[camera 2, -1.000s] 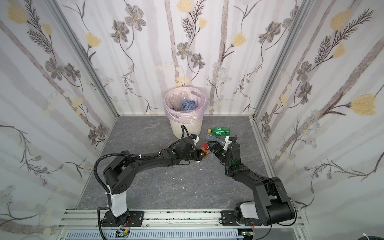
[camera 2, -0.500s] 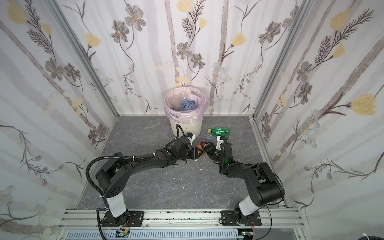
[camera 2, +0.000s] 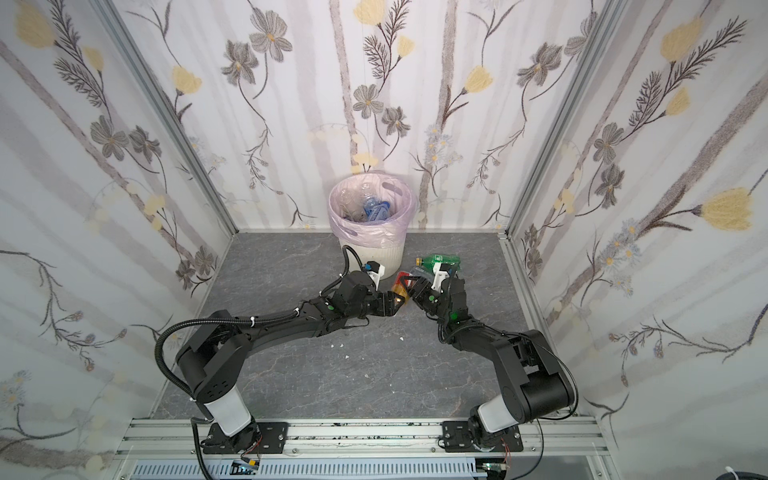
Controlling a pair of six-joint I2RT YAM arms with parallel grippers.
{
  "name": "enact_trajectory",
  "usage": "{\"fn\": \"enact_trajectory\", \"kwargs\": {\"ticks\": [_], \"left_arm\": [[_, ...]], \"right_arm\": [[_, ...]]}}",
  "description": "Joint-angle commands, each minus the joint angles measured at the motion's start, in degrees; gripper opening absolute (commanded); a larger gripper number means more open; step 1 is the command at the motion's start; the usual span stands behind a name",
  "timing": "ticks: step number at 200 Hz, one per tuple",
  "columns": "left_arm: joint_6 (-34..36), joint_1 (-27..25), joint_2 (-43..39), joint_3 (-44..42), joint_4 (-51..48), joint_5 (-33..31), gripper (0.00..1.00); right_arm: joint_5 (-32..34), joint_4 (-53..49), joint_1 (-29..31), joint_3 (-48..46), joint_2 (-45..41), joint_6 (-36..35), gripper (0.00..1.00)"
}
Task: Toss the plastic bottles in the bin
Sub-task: 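Open the left gripper and raise the red-gold bottle over the bin with the right gripper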
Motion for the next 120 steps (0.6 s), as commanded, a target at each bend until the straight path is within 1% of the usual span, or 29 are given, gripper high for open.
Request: {"fn": "enact_trajectory", "kwargs": {"ticks": [1, 13, 15, 34, 38, 71, 120], "left_arm": [[0.5, 0.6, -3.2, -0.9, -0.1, -2.0, 0.89], [1.0, 0.9, -5.3, -1.3, -0.7, -2.7, 0.99], [1.1, 0.9, -5.7, -1.3, -0.8, -2.7, 1.0], [2.2, 1.3, -8.9, -1.0, -1.8, -3.6, 1.0], [2.5, 1.3, -9.6, -1.0, -2.1, -3.9, 1.0], [5.8, 2.0, -13.8, 1.4, -5.1, -7.0, 1.0], [7.0, 5.4, -18.2, 3.5, -6.3, -10.9, 1.0]], "right_arm": [[2.2, -5.4, -0.2, 2.8, -2.0, -3.9, 0.53], [2.9, -8.5, -0.3, 5.0, -2.3, -5.5, 0.52], [3.0, -9.0, -0.3, 5.4, -3.7, -5.7, 0.53], [4.7, -14.1, -0.4, 8.4, -6.2, -8.5, 0.53], [5.1, -15.2, -0.4, 10.8, -6.6, -9.1, 0.53], [6.5, -22.5, -1.3, 20.1, -8.5, -12.9, 0.53], [6.2, -28.4, -2.2, 36.9, -5.5, -14.7, 0.53]]}}
